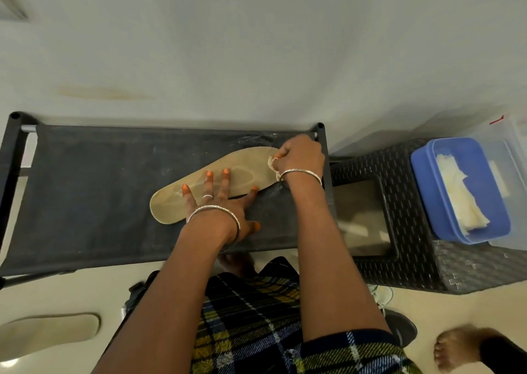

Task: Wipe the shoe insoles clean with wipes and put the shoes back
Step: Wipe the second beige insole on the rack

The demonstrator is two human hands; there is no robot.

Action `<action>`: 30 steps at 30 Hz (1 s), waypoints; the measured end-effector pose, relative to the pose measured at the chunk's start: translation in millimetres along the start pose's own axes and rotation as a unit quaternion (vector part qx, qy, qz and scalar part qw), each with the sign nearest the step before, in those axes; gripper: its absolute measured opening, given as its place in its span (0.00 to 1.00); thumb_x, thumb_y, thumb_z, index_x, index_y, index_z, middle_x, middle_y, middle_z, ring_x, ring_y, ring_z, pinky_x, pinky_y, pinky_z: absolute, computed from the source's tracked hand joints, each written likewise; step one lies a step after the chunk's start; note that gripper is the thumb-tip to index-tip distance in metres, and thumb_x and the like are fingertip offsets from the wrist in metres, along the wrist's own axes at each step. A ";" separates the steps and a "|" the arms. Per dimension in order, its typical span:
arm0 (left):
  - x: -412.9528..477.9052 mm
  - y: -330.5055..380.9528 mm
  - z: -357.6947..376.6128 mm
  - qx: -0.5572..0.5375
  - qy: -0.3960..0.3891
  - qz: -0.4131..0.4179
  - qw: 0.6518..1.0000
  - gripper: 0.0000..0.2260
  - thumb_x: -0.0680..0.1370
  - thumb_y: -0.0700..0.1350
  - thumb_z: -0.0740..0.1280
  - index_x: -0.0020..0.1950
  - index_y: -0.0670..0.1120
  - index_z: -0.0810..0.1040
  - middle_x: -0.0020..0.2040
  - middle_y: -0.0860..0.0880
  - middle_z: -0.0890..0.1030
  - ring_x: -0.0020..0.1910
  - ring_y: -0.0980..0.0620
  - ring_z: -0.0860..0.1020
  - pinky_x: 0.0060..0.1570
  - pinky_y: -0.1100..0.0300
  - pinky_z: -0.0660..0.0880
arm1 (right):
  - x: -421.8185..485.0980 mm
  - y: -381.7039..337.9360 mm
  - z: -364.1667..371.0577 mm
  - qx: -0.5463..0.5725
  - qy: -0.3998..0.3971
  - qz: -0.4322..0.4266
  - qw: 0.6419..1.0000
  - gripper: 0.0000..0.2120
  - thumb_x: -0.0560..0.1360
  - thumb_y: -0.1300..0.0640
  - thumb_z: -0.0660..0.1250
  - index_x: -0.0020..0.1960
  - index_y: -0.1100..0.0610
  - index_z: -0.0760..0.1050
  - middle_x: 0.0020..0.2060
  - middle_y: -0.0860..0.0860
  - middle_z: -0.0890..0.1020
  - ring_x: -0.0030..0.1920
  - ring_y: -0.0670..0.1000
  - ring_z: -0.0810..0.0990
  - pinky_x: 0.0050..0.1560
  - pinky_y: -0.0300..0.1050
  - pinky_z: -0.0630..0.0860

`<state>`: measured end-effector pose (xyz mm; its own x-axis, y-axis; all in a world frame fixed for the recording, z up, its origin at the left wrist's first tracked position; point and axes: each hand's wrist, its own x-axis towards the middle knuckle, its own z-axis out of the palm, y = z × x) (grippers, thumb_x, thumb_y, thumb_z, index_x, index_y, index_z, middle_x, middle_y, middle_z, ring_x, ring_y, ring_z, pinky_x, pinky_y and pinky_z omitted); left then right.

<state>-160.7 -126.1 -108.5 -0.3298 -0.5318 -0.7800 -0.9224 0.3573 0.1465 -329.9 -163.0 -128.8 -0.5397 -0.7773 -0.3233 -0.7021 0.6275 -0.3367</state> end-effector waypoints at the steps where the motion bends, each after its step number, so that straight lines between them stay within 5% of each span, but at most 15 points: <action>1: 0.9 0.4 0.8 0.000 0.000 -0.001 1.000 0.33 0.78 0.67 0.57 0.74 0.70 0.39 0.75 0.50 0.26 0.74 0.42 0.28 0.69 0.30 0.36 | -2.4 -4.4 2.3 0.011 0.004 -0.024 1.000 0.04 0.70 0.55 0.75 0.45 0.51 0.85 0.46 0.52 0.86 0.49 0.54 0.84 0.50 0.42 0.78; 6: 2.8 0.9 2.1 0.003 0.003 -0.005 1.000 0.33 0.77 0.67 0.57 0.74 0.70 0.39 0.75 0.50 0.27 0.74 0.42 0.28 0.68 0.29 0.36 | -11.5 -19.0 7.8 0.065 -0.026 -0.092 0.993 0.03 0.69 0.54 0.77 0.40 0.51 0.85 0.40 0.49 0.86 0.43 0.51 0.84 0.49 0.42 0.79; 12: -1.5 0.8 -1.6 0.005 -0.002 -0.004 1.000 0.32 0.78 0.67 0.57 0.74 0.70 0.39 0.75 0.50 0.26 0.74 0.42 0.28 0.68 0.30 0.36 | 2.8 1.8 -2.1 0.029 0.016 -0.008 0.999 0.04 0.71 0.53 0.75 0.46 0.51 0.86 0.47 0.51 0.86 0.53 0.54 0.81 0.52 0.42 0.76; 18: 0.2 1.7 -0.3 0.002 0.001 -0.008 1.000 0.33 0.77 0.67 0.58 0.74 0.70 0.39 0.75 0.50 0.27 0.74 0.42 0.28 0.68 0.30 0.36 | 2.8 -13.8 18.3 0.000 -0.080 -0.029 0.996 0.11 0.65 0.51 0.78 0.46 0.53 0.85 0.46 0.51 0.85 0.48 0.54 0.84 0.51 0.45 0.81; 24: -1.9 0.8 -2.6 0.011 -0.004 -0.001 1.000 0.33 0.78 0.67 0.56 0.75 0.69 0.39 0.75 0.49 0.26 0.74 0.41 0.29 0.68 0.29 0.37 | 14.4 12.8 2.3 -0.002 0.038 0.040 0.998 0.09 0.69 0.56 0.72 0.49 0.54 0.84 0.47 0.54 0.85 0.51 0.56 0.83 0.53 0.45 0.80; 30: -1.7 2.6 -1.7 0.006 -0.003 -0.009 1.000 0.33 0.77 0.67 0.57 0.75 0.69 0.38 0.75 0.50 0.27 0.74 0.42 0.28 0.69 0.30 0.37 | 2.6 -8.9 15.3 0.011 -0.128 0.025 0.991 0.17 0.58 0.53 0.78 0.46 0.55 0.83 0.46 0.55 0.85 0.45 0.57 0.85 0.49 0.51 0.83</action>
<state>-162.8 -125.5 -105.7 -0.3124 -0.5334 -0.7860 -0.9257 0.3566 0.1259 -318.0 -170.0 -140.2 -0.4367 -0.7098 -0.5527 -0.6654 0.6683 -0.3325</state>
